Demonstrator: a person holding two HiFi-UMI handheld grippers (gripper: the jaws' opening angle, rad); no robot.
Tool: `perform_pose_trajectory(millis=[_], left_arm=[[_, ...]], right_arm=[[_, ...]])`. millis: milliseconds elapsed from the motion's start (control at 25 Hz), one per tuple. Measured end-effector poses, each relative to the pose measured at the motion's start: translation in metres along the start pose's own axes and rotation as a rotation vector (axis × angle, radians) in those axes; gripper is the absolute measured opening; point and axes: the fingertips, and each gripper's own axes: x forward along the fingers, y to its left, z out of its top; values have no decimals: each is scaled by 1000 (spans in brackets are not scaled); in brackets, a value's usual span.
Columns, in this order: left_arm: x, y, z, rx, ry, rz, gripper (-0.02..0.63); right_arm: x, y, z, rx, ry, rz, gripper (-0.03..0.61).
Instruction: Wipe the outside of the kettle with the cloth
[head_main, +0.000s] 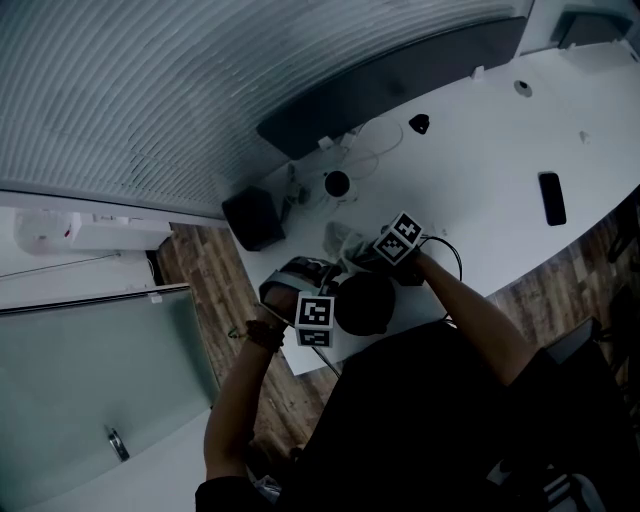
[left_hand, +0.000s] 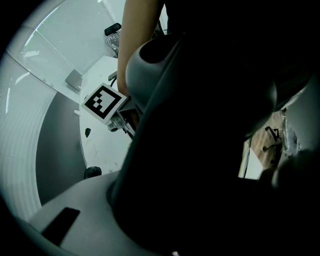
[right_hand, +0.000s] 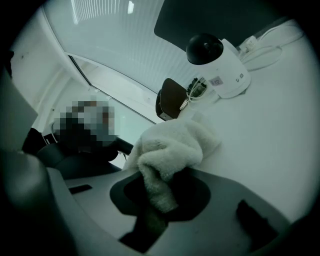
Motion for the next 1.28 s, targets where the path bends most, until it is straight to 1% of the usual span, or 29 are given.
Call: perform_pose_trajectory(millis=[120, 160, 200, 280, 320, 400, 480, 560, 640, 720, 800, 840, 880, 960, 1000, 1040, 1160, 1280], left_arm=[[0, -1, -1, -6, 7, -3, 126], [0, -2, -1, -10, 9, -4, 126], [0, -1, -2, -14, 10, -4, 126], [0, -1, -2, -15, 11, -6, 126], [0, -1, -2, -15, 10, -9, 126], [0, -1, -2, -15, 9, -13, 126], [0, -1, -1, -18, 7, -13, 126], [0, 0, -2, -17, 9, -13, 126], [0, -1, -1, -19, 8, -14, 126], [0, -1, 0, -20, 6, -12, 126], [0, 0, 0, -17, 6, -11, 126], [0, 0, -1, -16, 5, -11, 126], [0, 0, -1, -14, 4, -12, 126], [0, -2, -2, -12, 1, -23, 126], [-2, -3, -2, -15, 0, -33, 124], [-3, -4, -2, -19, -1, -41, 123], [-1, -2, -1, -14, 1, -34, 123], [0, -2, -1, -11, 4, -29, 123]], right_arm=[[-4, 2, 0, -23, -2, -45, 63], [-8, 8, 3, -34, -11, -41, 63], [-12, 17, 8, -36, -28, -16, 63], [-22, 44, 21, -32, -74, 76, 63], [-28, 59, 27, -47, -87, 113, 63], [-38, 84, 35, -128, -78, 134, 63], [-44, 101, 37, -234, -47, 111, 63], [-49, 111, 39, -319, -43, 89, 63], [-59, 118, 46, -378, -95, 56, 63], [-81, 129, 61, -393, -213, 37, 64], [-105, 145, 75, -378, -330, 69, 63], [-110, 152, 76, -380, -340, 81, 63], [-108, 155, 70, -396, -305, 75, 63], [-88, 148, 51, -433, -180, 8, 63], [-77, 140, 43, -427, -140, -27, 63], [-68, 131, 38, -401, -129, -49, 63], [-58, 106, 35, -332, -135, -75, 63], [-50, 80, 32, -248, -110, -75, 63]])
